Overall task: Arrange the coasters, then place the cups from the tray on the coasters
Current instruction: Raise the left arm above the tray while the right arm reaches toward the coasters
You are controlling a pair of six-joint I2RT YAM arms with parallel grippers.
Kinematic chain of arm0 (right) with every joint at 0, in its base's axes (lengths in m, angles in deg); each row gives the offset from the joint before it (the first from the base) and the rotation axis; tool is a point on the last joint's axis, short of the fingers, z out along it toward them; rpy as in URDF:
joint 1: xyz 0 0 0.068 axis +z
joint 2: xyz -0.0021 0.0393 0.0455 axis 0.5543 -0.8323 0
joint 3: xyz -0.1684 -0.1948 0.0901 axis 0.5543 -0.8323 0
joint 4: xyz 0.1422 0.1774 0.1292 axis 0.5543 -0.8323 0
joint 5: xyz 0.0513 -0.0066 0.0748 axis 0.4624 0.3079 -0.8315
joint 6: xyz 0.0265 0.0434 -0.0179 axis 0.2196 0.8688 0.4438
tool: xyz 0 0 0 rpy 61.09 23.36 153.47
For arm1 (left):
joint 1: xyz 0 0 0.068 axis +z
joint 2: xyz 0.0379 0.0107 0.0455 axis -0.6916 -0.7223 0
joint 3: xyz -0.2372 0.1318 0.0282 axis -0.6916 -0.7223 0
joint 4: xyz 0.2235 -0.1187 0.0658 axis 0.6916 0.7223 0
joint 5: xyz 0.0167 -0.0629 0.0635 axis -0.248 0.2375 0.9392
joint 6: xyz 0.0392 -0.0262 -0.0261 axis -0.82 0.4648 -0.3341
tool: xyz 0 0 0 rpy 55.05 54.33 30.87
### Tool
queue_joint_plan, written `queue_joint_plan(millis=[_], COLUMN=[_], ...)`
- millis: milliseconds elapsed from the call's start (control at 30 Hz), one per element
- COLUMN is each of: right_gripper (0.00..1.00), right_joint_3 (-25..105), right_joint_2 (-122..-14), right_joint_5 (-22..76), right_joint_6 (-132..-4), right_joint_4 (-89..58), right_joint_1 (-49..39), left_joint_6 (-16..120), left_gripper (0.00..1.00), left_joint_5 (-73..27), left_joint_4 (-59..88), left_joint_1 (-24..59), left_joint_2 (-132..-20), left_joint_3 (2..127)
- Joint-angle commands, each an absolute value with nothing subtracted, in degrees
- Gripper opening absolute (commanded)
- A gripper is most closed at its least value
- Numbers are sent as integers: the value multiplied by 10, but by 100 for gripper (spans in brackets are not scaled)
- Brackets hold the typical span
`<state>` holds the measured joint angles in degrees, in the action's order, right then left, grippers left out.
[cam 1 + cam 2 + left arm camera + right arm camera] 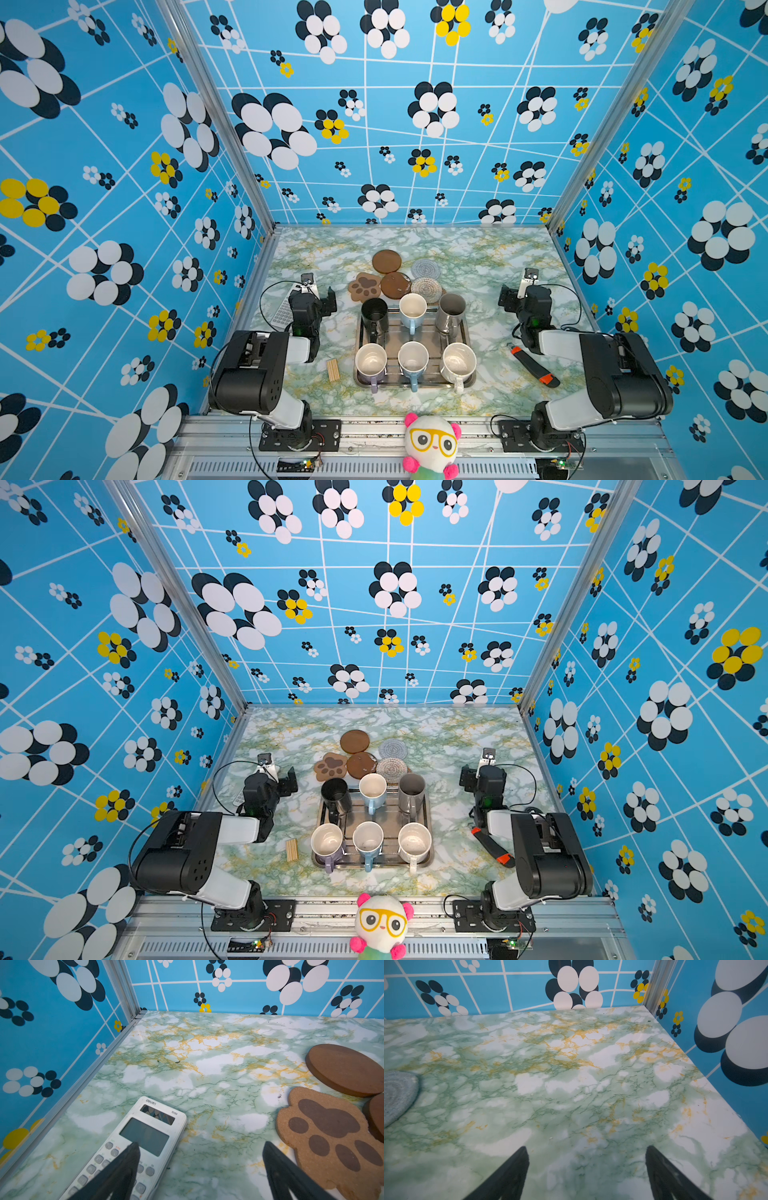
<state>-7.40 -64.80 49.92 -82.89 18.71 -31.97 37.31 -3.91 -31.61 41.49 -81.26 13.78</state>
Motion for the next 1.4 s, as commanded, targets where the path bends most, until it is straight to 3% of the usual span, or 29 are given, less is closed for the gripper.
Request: queue_joint_plan(millis=[0,167,300,367,500,800,1133,1367], right_gripper=[90,85,74,68,66,60,55,46], right_joint_3=[20,128,274,343,436,684,726,722], right_joint_2=[-609,-632,-717,-765,-851,-1051,-1129,-1150], right_joint_5=[473,365,261,218,137,77,26,20], right_joint_6=[-812,-775,-769,-770,-757,-821,-813,-816], right_joint_4=[-2,-118,-245,-303,-340,-522,-547,-565], right_joint_1=[-320,-320,-314,-307,-297,-230,-209,-199], left_joint_6=[388,403,439,460,503,562,574,581], left_gripper=[93,92,92,93,94,94,95,98], left_joint_5=[-3,-35,-123,-173,-243,-259,-253,-245], left_joint_4=[-164,69,195,228,251,304,333,332], left_joint_1=[414,413,411,408,393,354,320,301], left_joint_2=[-753,-697,-670,-661,-643,-643,-640,-638], left_joint_3=[209,325,399,424,449,486,488,498])
